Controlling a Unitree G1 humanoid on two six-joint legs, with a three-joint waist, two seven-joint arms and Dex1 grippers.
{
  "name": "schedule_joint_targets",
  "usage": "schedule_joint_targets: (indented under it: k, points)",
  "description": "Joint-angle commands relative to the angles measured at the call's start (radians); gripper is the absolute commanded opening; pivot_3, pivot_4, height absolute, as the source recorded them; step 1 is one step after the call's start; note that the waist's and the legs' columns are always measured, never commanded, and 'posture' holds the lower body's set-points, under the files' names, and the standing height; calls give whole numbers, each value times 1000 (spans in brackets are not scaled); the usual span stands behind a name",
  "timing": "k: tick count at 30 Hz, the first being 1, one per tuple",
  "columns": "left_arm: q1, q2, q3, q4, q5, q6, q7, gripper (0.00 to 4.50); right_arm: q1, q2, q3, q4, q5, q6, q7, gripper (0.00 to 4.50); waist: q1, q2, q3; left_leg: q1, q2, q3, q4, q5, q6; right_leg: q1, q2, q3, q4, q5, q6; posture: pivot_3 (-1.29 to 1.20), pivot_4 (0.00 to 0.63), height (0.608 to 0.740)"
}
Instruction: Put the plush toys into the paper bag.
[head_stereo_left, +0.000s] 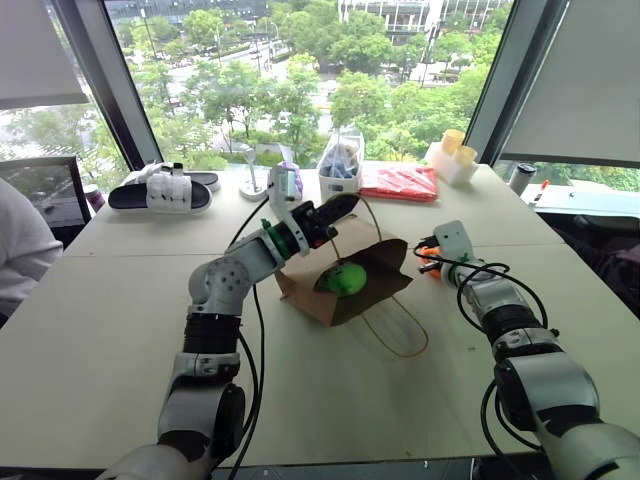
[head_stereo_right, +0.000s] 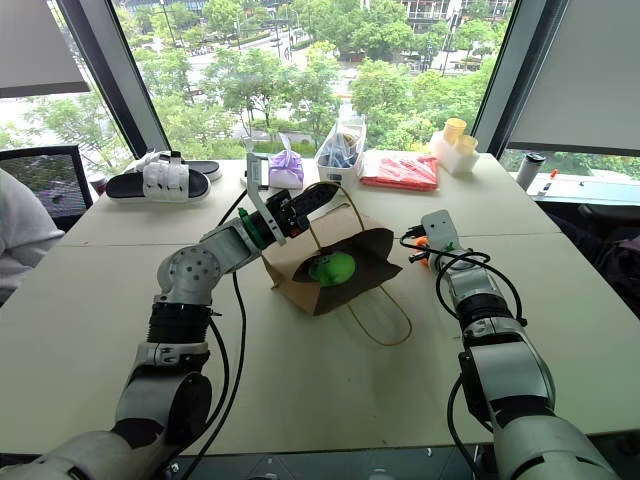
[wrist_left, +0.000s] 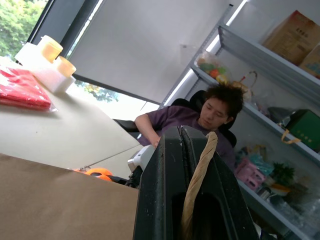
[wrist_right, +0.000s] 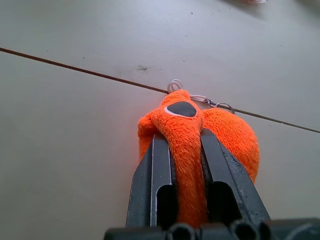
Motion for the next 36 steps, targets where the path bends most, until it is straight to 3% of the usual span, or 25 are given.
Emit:
schedule_joint_targets:
  k: [1,3,6,11,17,24,28,36]
  points:
    - [-15,-4,15,-32,-19,-16,2,0,25,-40,-22,-26,-4,-26,-14,3,0,0,0,0,0,0,0,0,0,0,0,0,0,0,0,0,150,740]
    - [-23,-6,15,-25,-19,-18,2,0,56,-56,-55,-121,23,-62,-18,3,4,0,0,0,0,-1,0,0,0,0,0,0,0,0,0,0,150,740]
    - [-43,-2,7,-10,-8,-29,-16,0,239,-102,-142,-608,118,19,57,3,8,0,0,-3,-1,-3,0,0,0,-1,0,0,0,0,0,0,150,740]
    - [-73,-6,22,36,-15,-34,-25,0,555,-157,-285,-1331,403,365,191,3,0,0,0,-3,0,-2,-3,-1,1,-4,0,0,1,0,1,0,150,740]
    - [-117,-31,58,92,-53,-20,-23,0,722,-157,-428,-1762,828,702,190,3,6,0,1,0,1,-3,0,-5,8,1,1,-2,-3,-1,1,0,150,740]
    - [-129,-38,50,102,-62,-14,-28,0,703,-99,-337,-1830,995,804,88,3,7,-1,1,0,1,-3,0,-5,8,2,1,-2,-5,0,1,0,150,740]
    - [-126,-40,49,92,-70,-4,-25,0,665,-63,-270,-1793,970,786,39,3,7,-1,1,-1,1,-3,0,-5,8,1,0,-2,-5,0,1,0,150,740]
    - [-104,-40,58,42,-101,26,-8,0,604,-26,-135,-1526,713,591,38,3,7,-1,1,-1,0,-2,-1,-5,8,0,0,-2,-5,0,1,0,150,740]
